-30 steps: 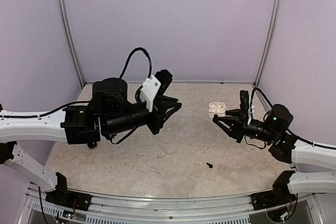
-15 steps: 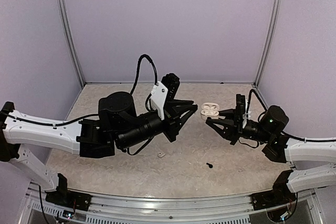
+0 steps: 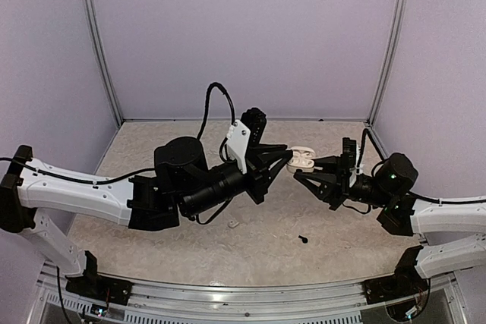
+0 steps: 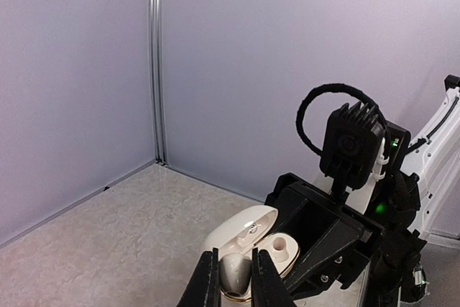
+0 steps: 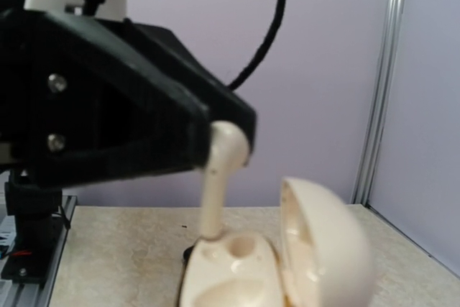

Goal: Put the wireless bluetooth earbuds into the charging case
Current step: Insert the left earbud into the left side groove of the charging case.

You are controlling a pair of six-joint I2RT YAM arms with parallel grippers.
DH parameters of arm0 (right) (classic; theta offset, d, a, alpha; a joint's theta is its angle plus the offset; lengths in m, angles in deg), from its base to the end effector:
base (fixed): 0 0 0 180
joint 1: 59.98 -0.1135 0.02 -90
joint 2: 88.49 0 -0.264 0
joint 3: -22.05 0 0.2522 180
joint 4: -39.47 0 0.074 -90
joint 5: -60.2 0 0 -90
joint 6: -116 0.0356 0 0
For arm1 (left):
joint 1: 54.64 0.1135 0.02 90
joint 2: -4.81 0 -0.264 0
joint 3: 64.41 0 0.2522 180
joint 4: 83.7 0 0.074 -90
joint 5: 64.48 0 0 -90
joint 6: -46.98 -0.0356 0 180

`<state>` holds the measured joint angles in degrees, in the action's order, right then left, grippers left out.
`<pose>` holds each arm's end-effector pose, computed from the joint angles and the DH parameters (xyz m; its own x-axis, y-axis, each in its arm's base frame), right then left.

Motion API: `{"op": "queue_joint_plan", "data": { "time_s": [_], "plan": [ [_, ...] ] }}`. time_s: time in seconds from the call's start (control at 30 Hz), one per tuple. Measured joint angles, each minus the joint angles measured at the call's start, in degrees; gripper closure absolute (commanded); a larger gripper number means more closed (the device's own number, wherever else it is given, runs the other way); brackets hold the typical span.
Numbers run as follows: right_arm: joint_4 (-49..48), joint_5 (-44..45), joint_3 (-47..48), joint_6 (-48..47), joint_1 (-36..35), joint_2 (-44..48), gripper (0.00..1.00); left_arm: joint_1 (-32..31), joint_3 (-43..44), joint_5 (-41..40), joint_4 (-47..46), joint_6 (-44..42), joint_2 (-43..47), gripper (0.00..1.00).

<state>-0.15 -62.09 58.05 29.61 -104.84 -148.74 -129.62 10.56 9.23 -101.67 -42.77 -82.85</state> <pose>0.1420 0.1682 0.2667 0.1270 0.2014 -0.9712 -0.9713 0.2236 -0.0806 0.1037 -0.3480 0.3318 0.0201 -0.0911 -0.9956 0.8548 0.5181 -0.0302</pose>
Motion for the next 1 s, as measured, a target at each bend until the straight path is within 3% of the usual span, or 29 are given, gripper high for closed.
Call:
{"op": "queue_joint_plan", "data": {
  "time_s": [0.57,0.87,1.0],
  "plan": [
    [0.0,0.2,0.7,0.0,-0.9,-0.1,1.0,0.7,0.2,0.2,-1.1,0.8,-0.9,0.99],
    [-0.1,2.0,0.7,0.5,-0.9,0.8,1.0,-0.1,1.1,-2.0,-1.2,-0.2,-1.9,0.93],
    [-0.2,2.6,0.7,0.6,-0.9,1.0,1.0,-0.5,1.8,-3.4,-1.4,-0.5,-2.6,0.87]
  ]
}}
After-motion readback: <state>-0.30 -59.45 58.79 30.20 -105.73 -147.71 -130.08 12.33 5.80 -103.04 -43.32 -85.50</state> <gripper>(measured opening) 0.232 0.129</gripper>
